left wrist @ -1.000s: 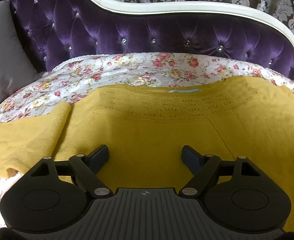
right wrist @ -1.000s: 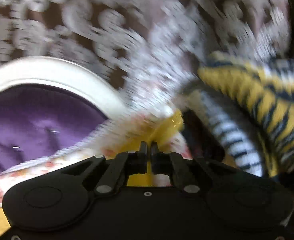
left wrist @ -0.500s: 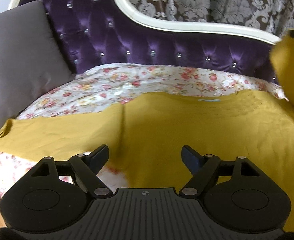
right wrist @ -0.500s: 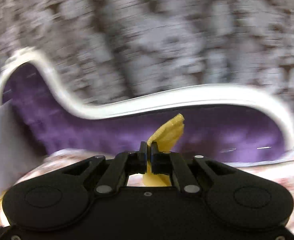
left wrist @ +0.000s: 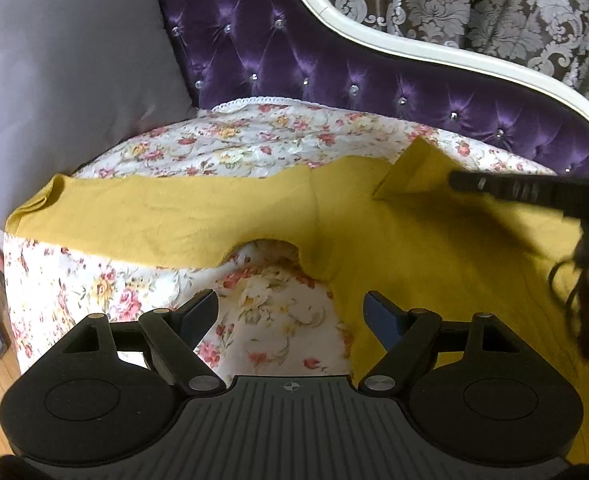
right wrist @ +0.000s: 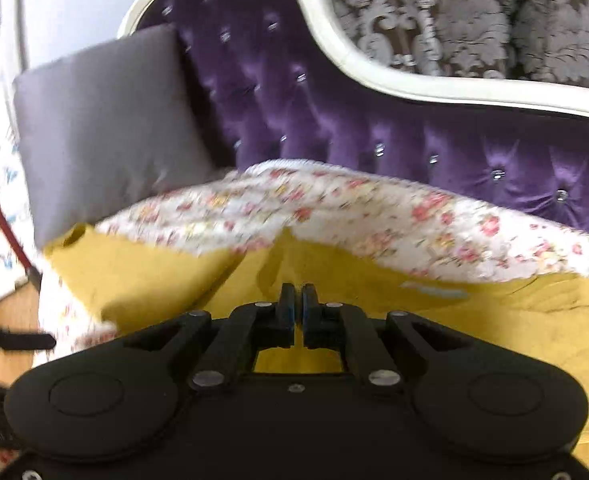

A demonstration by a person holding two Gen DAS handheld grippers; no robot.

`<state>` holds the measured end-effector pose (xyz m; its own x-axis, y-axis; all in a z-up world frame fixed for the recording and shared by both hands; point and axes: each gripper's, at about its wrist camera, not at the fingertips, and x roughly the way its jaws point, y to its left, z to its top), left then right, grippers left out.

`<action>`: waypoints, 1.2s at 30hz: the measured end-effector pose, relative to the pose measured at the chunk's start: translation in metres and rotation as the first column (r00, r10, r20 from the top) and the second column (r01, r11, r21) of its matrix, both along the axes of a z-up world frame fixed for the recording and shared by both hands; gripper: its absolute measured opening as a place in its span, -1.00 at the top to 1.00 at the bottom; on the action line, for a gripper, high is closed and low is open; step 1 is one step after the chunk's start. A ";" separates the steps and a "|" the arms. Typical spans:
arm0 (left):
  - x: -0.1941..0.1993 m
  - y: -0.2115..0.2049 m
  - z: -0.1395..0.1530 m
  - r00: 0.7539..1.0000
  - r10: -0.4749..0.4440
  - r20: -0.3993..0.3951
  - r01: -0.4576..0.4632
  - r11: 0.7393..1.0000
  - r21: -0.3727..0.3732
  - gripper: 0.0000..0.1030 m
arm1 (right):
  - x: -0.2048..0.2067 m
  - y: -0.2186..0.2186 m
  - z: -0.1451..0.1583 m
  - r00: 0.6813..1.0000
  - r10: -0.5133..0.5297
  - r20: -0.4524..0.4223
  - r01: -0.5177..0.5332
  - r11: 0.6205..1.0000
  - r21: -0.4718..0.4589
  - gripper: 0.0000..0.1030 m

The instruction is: Fold small clothes

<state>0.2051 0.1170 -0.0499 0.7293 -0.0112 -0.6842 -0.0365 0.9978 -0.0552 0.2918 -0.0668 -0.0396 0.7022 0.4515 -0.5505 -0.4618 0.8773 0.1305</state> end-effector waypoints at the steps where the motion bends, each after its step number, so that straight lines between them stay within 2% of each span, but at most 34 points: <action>1: 0.000 0.000 0.000 1.000 -0.004 0.000 0.004 1.000 -0.005 -0.54 | -0.003 0.004 -0.004 1.000 0.015 0.006 -0.015 1.000 -0.005 0.65; 3: 0.001 0.000 0.001 1.000 -0.016 0.004 0.016 1.000 -0.022 -0.54 | -0.012 0.007 -0.005 0.999 0.052 0.010 -0.052 0.999 0.001 0.63; 5: 0.002 -0.001 0.002 0.999 -0.030 0.009 0.031 0.999 -0.040 -0.54 | -0.019 0.006 -0.006 0.996 0.093 0.002 -0.093 0.996 0.006 0.25; 6: 0.003 -0.002 0.003 0.999 -0.039 0.010 0.039 0.998 -0.053 -0.54 | -0.024 0.005 -0.007 0.994 0.105 0.006 -0.105 0.994 0.008 0.01; 7: 0.005 -0.004 0.003 0.999 -0.046 0.010 0.046 0.997 -0.067 -0.54 | -0.028 0.003 -0.007 0.994 0.112 0.016 -0.112 0.994 0.009 -0.11; 11: 0.019 -0.009 0.005 0.997 -0.075 -0.004 0.073 0.988 -0.137 -0.54 | -0.042 -0.020 0.001 0.994 0.102 0.035 -0.103 0.994 0.023 -0.12; 16: 0.053 -0.026 0.007 0.991 -0.131 0.002 0.131 0.985 -0.115 -0.54 | -0.045 -0.066 0.003 1.000 -0.006 0.013 0.006 0.999 0.041 -0.12; 19: 0.081 -0.033 0.004 0.985 -0.170 -0.023 0.165 0.975 -0.151 -0.54 | -0.048 -0.095 0.002 0.998 -0.069 0.000 0.069 0.996 0.047 -0.12; 24: 0.121 -0.042 -0.006 0.983 -0.162 -0.089 0.144 0.973 -0.182 -0.50 | -0.052 -0.127 -0.003 0.990 -0.139 -0.027 0.141 0.987 0.077 -0.12; 27: 0.140 -0.044 -0.018 0.971 -0.173 -0.162 0.131 0.962 -0.239 -0.01 | -0.055 -0.140 -0.007 0.985 -0.165 -0.045 0.169 0.979 0.112 -0.12; 29: 0.143 -0.050 -0.018 0.971 -0.184 -0.150 0.147 0.963 -0.226 0.39 | -0.055 -0.146 -0.010 0.983 -0.175 -0.063 0.182 0.973 0.138 -0.12; 30: 0.143 -0.053 -0.015 0.972 -0.182 -0.147 0.148 0.965 -0.214 0.91 | -0.056 -0.148 -0.011 0.981 -0.181 -0.066 0.189 0.971 0.146 -0.12; 31: 0.143 -0.056 -0.010 0.975 -0.180 -0.131 0.151 0.967 -0.207 0.89 | -0.057 -0.150 -0.013 0.980 -0.187 -0.069 0.195 0.969 0.152 -0.12; 32: 0.138 -0.059 0.000 0.982 -0.169 -0.082 0.150 0.969 -0.196 0.89 | -0.058 -0.152 -0.013 0.979 -0.192 -0.072 0.201 0.967 0.159 -0.12; 33: 0.126 -0.062 0.015 0.987 -0.158 0.005 0.157 0.972 -0.172 0.89 | -0.059 -0.154 -0.014 0.978 -0.197 -0.074 0.207 0.964 0.165 -0.12; 35: 0.096 -0.064 0.042 0.973 -0.162 0.163 0.182 0.977 -0.116 0.89 | -0.062 -0.159 -0.014 0.976 -0.207 -0.073 0.217 0.960 0.178 -0.12; 36: 0.084 -0.064 0.046 0.967 -0.166 0.194 0.186 0.979 -0.087 0.89 | -0.062 -0.162 -0.014 0.975 -0.211 -0.075 0.221 0.958 0.184 -0.12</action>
<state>0.2894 0.0527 -0.0038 0.8232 -0.2146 -0.5257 0.1597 0.9760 -0.1483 0.2294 -0.2284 -0.0532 0.7663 0.3919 -0.5091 -0.2515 0.9122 0.3236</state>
